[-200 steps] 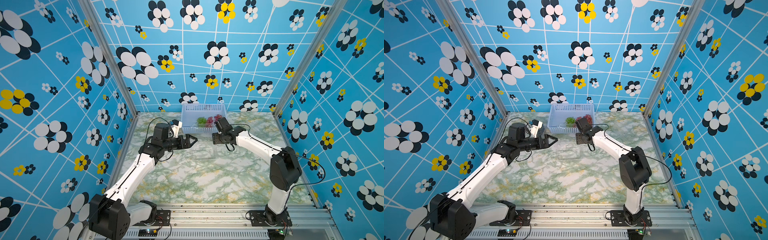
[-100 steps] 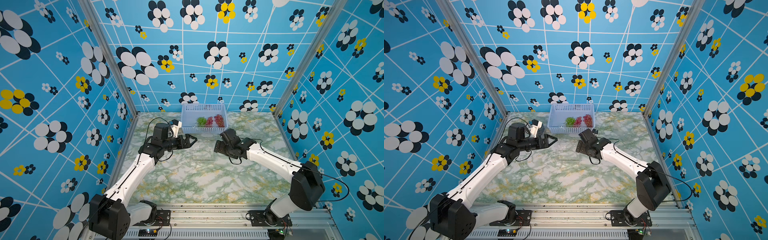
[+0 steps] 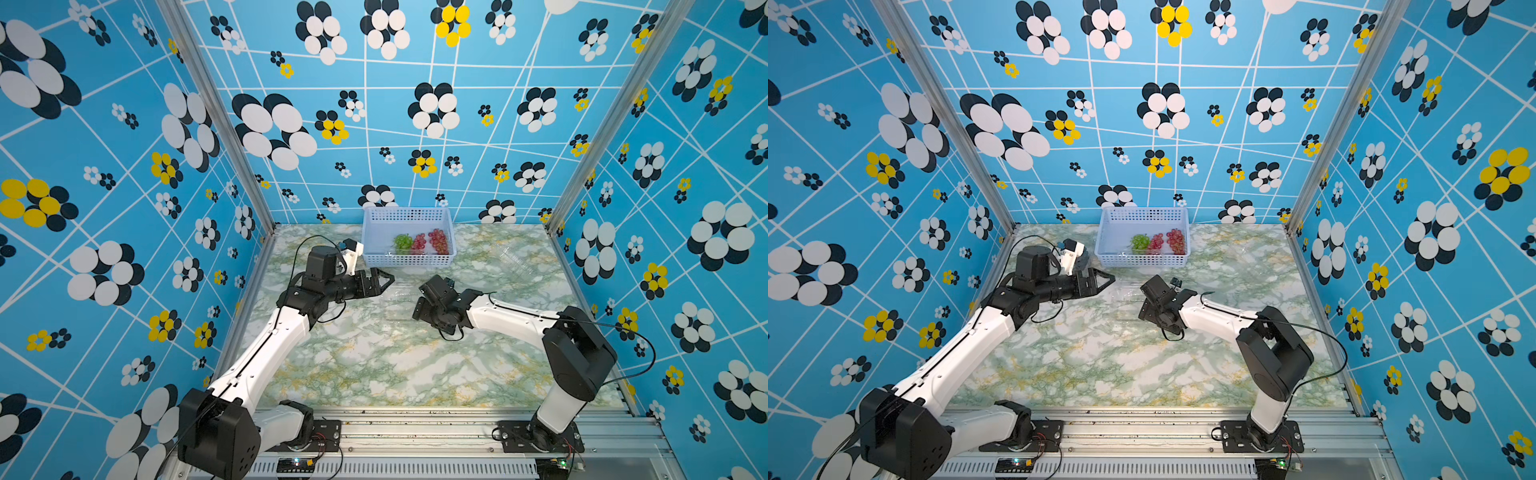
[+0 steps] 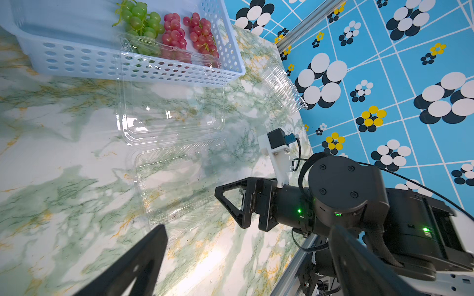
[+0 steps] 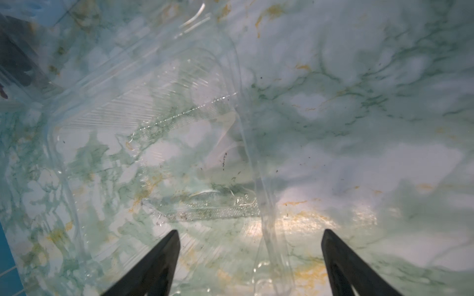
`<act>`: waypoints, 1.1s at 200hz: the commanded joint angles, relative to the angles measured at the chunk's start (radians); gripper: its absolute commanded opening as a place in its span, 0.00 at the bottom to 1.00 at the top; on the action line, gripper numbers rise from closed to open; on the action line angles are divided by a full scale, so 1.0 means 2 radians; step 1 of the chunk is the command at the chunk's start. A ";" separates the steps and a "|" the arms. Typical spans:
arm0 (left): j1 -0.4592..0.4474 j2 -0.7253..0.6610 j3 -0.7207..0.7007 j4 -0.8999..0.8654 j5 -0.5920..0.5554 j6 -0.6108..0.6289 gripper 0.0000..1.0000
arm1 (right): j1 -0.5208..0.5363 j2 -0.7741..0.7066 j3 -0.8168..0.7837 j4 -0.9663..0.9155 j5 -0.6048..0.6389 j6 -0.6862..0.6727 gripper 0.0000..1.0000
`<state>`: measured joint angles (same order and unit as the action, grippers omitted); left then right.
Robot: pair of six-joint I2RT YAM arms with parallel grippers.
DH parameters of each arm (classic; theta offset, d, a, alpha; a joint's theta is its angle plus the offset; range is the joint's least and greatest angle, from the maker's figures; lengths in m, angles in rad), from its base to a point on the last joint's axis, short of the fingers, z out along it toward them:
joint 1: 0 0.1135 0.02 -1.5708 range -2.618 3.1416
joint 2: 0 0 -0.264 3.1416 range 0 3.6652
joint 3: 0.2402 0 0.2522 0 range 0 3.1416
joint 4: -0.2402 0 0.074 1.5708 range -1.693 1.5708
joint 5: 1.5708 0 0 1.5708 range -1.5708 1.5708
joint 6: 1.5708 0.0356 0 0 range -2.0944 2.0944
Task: Pack grapes into containers
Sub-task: Adjust the packing box at the center of the board.
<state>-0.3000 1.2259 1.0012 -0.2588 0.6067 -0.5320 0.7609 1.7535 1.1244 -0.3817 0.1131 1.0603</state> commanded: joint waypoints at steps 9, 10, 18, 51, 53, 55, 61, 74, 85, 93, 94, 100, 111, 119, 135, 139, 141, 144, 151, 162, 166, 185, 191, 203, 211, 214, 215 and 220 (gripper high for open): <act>0.004 -0.014 -0.005 0.001 0.011 -0.001 1.00 | 0.002 0.012 -0.002 0.002 0.018 -0.001 0.74; 0.004 -0.014 -0.005 0.001 0.011 -0.001 0.99 | 0.001 0.013 -0.002 0.001 0.019 -0.002 0.73; 0.004 -0.013 -0.005 0.001 0.011 -0.001 1.00 | 0.002 0.015 0.000 -0.005 0.026 -0.007 0.69; 0.004 -0.013 -0.005 0.000 0.010 0.000 0.99 | -0.005 0.023 0.004 -0.023 0.049 -0.029 0.57; 0.004 -0.013 -0.005 0.000 0.010 0.000 0.99 | -0.006 0.024 0.004 -0.023 0.050 -0.031 0.56; 0.004 -0.013 -0.005 0.000 0.010 -0.001 1.00 | -0.007 0.024 0.004 -0.024 0.051 -0.033 0.54; 0.004 -0.013 -0.005 0.000 0.010 0.000 0.99 | -0.009 0.025 0.005 -0.027 0.054 -0.038 0.50; 0.004 -0.012 -0.005 0.000 0.009 -0.001 1.00 | -0.015 0.027 0.009 -0.034 0.063 -0.052 0.42; 0.004 -0.010 -0.005 -0.001 0.009 -0.001 0.99 | -0.020 0.027 0.015 -0.045 0.077 -0.069 0.33; 0.004 -0.009 -0.006 -0.002 0.010 0.000 1.00 | -0.023 0.028 0.019 -0.051 0.087 -0.084 0.27; 0.004 -0.009 -0.005 -0.002 0.010 0.000 1.00 | -0.024 0.028 0.020 -0.052 0.088 -0.086 0.26; 0.004 -0.009 -0.005 -0.001 0.010 -0.001 1.00 | -0.027 0.029 0.023 -0.056 0.093 -0.098 0.23; 0.004 -0.008 -0.005 0.000 0.011 -0.001 0.99 | -0.034 0.031 0.029 -0.057 0.096 -0.124 0.17; 0.004 -0.007 -0.004 0.000 0.012 -0.002 1.00 | -0.039 0.034 0.036 -0.061 0.095 -0.147 0.13; 0.007 -0.004 -0.004 0.002 0.015 -0.004 0.99 | -0.049 0.041 0.052 -0.066 0.100 -0.196 0.05; 0.008 -0.004 -0.004 0.003 0.016 -0.005 1.00 | -0.051 0.043 0.057 -0.065 0.100 -0.214 0.01; 0.008 -0.004 -0.004 0.003 0.015 -0.005 0.99 | -0.051 0.043 0.058 -0.066 0.100 -0.217 0.01; 0.008 -0.003 -0.004 0.003 0.015 -0.004 0.99 | -0.052 0.044 0.060 -0.066 0.102 -0.226 0.00; 0.008 -0.003 -0.005 0.002 0.015 -0.004 0.99 | -0.054 0.046 0.068 -0.066 0.105 -0.251 0.00; 0.010 -0.004 -0.005 0.002 0.014 -0.004 0.99 | -0.056 0.048 0.079 -0.060 0.094 -0.297 0.00; 0.010 -0.004 -0.005 0.002 0.014 -0.004 0.99 | -0.055 0.049 0.084 -0.060 0.091 -0.312 0.00; 0.012 -0.003 -0.004 0.003 0.014 -0.005 1.00 | -0.055 0.052 0.106 -0.063 0.071 -0.375 0.00; 0.013 -0.003 -0.004 0.004 0.015 -0.006 1.00 | -0.056 0.054 0.112 -0.064 0.064 -0.390 0.00; 0.016 -0.001 -0.005 0.005 0.017 -0.008 0.99 | -0.055 0.057 0.121 -0.064 0.052 -0.416 0.00; 0.018 0.000 -0.006 0.007 0.018 -0.008 0.99 | -0.055 0.062 0.128 -0.064 0.045 -0.433 0.00; 0.019 0.000 -0.006 0.007 0.018 -0.009 0.99 | -0.055 0.065 0.131 -0.065 0.044 -0.438 0.00; 0.019 0.000 -0.006 0.008 0.018 -0.009 0.99 | -0.055 0.066 0.132 -0.066 0.043 -0.440 0.00; 0.020 0.000 -0.007 0.008 0.018 -0.010 0.99 | -0.055 0.071 0.140 -0.069 0.037 -0.449 0.00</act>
<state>-0.2760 1.2263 1.0012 -0.2581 0.6220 -0.5400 0.6495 1.8473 1.3518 -0.4767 0.2440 0.3359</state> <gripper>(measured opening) 0.995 0.050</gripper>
